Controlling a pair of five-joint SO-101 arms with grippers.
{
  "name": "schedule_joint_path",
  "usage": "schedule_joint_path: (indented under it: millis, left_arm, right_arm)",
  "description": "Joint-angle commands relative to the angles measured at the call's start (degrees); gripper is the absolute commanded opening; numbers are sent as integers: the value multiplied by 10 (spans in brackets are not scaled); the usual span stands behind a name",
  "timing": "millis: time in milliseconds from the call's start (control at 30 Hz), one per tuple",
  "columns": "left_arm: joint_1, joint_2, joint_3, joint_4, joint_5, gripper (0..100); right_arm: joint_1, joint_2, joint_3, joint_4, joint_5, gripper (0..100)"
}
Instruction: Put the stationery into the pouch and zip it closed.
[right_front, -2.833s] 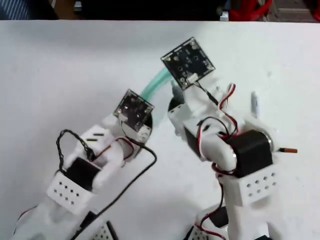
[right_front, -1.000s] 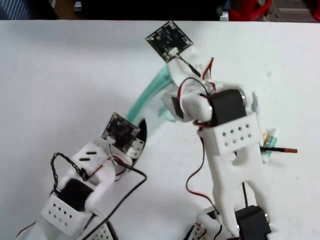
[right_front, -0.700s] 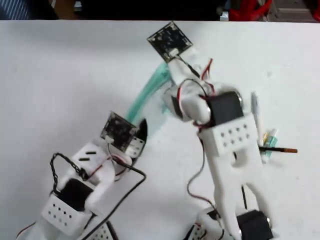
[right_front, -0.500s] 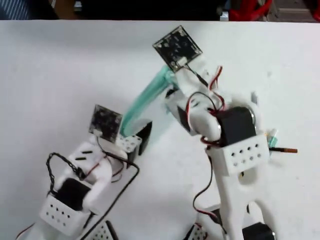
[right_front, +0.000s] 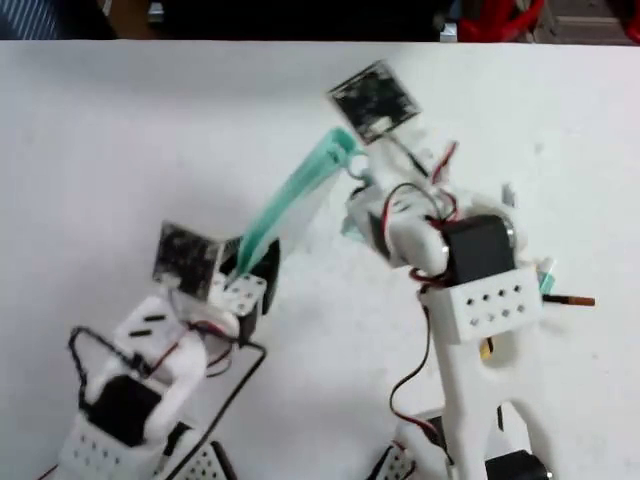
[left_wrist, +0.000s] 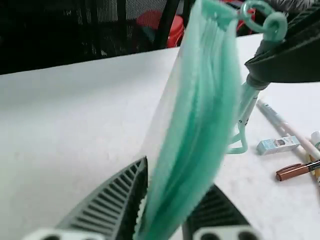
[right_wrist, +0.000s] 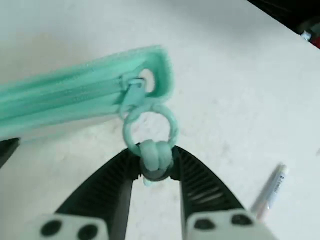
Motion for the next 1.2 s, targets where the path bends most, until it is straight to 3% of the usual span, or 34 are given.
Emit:
schedule_joint_path:
  millis: [0,67,167,267,567,800,1167]
  left_arm:
    - [2,-86,20,-19,2,97]
    - [15,-116,57,-52,-1,76]
    - [73,-126,78,-63,-65,18]
    - [108,-112,81,-64,-83,23]
    - [65,-82,73,-79,-83,23]
    - [63,-82,74,-77,-85,23]
    - [63,-82,74,-75,-85,23]
  right_arm:
    - [20,-9,-3,-6,-13,19]
    - [19,-9,0,-2,-14,19]
    - [18,-10,3,-2,-18,19]
    - [18,-10,4,-1,-18,19]
    - [1,-15,3,22,-18,19]
    - [-63,-16,-4,44,-14,19]
    - [-160,-17,-108,165,-13,19]
